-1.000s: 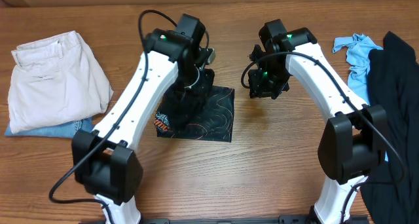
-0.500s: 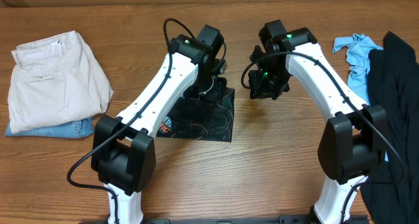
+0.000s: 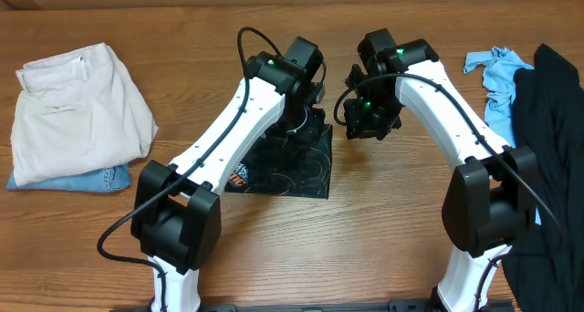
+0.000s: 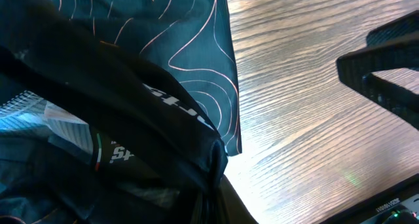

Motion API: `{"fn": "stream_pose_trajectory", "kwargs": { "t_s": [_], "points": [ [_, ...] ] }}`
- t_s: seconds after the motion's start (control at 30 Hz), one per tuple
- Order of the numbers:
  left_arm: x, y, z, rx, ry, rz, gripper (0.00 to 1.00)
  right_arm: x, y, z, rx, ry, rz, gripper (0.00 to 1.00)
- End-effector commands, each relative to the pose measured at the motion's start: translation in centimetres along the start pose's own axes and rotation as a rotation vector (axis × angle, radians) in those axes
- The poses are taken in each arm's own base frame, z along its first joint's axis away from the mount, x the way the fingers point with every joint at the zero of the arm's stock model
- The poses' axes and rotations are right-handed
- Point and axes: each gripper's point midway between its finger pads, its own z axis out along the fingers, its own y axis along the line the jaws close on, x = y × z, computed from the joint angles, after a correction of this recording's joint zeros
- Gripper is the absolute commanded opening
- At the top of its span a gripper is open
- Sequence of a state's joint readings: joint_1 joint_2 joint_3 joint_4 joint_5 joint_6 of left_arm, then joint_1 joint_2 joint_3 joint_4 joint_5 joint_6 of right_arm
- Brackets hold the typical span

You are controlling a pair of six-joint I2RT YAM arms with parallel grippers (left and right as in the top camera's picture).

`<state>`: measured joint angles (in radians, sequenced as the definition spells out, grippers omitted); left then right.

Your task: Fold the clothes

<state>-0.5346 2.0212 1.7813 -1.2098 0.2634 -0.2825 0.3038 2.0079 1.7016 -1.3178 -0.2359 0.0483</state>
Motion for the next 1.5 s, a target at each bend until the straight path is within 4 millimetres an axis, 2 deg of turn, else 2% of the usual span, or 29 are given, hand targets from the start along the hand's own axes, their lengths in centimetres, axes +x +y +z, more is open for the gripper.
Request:
{"fn": "stream_pose_trajectory", "kwargs": {
  "t_s": [0.0,0.07,0.13,0.17,0.2,0.27,0.3,0.37,0.43,0.57,0.7,0.77,0.83,0.9,1.0,1.17,1.27,1.47],
  "points": [
    [-0.4,-0.7,0.2,0.003,-0.01,0.004,0.09,0.0,0.1,0.2,0.0,0.002,0.001,0.28],
    [-0.3,-1.2,0.3,0.018,-0.004,0.002,0.09,0.0,0.1,0.2,0.0,0.003,0.002,0.28],
    [-0.1,-2.5,0.3,0.077,0.004,0.02,0.19,0.0,0.1,0.2,0.0,0.003,0.001,0.28],
    [-0.1,-3.4,0.3,0.116,0.007,0.046,0.43,0.0,0.1,0.2,0.0,0.003,0.002,0.28],
    [0.0,-3.7,0.3,0.133,0.008,0.061,0.5,0.0,0.1,0.2,0.0,0.003,0.002,0.28],
    [0.0,-4.0,0.2,0.145,0.008,0.093,0.75,0.0,0.1,0.2,0.0,0.003,0.002,0.28],
    [0.0,-4.0,0.2,0.145,0.008,0.118,0.78,0.0,0.1,0.2,0.0,0.003,0.002,0.28],
    [0.2,-3.5,0.2,0.132,0.014,0.142,0.78,0.1,0.1,0.2,0.001,0.007,0.003,0.28],
    [0.3,-2.1,0.2,0.085,0.022,0.12,0.78,0.3,0.1,0.2,0.001,0.013,0.004,0.28],
    [0.3,2.6,-0.7,-0.03,0.037,0.044,0.78,0.3,0.2,0.2,-0.003,0.014,0.003,0.28],
    [-0.6,7.9,-2.0,-0.092,0.017,-0.072,0.78,0.8,3.1,0.3,-0.128,0.031,-0.103,0.28],
    [-1.0,9.7,-2.5,-0.093,0.0,-0.127,0.79,1.3,4.3,0.5,-0.137,0.041,-0.162,0.29],
    [-1.7,12.2,-3.2,-0.092,-0.033,-0.195,0.8,1.8,5.7,0.9,-0.136,0.052,-0.256,0.34],
    [-2.2,13.6,-3.6,-0.088,-0.055,-0.227,0.79,2.1,6.7,1.4,-0.103,0.049,-0.323,0.39],
    [-2.5,14.9,-4.0,-0.087,-0.073,-0.247,0.79,1.5,8.2,2.2,-0.036,0.008,-0.4,0.42],
    [-2.6,15.0,-4.0,-0.087,-0.076,-0.235,0.75,2.1,10.7,3.6,-0.043,0.016,-0.478,0.45],
    [-2.8,15.0,-4.0,-0.087,-0.084,-0.233,0.75,2.8,11.4,5.1,-0.031,0.051,-0.527,0.46],
    [-2.8,15.9,-4.1,-0.126,-0.091,-0.238,0.76,1.6,11.7,8.3,-0.017,0.052,-0.529,0.43]
  ]
}}
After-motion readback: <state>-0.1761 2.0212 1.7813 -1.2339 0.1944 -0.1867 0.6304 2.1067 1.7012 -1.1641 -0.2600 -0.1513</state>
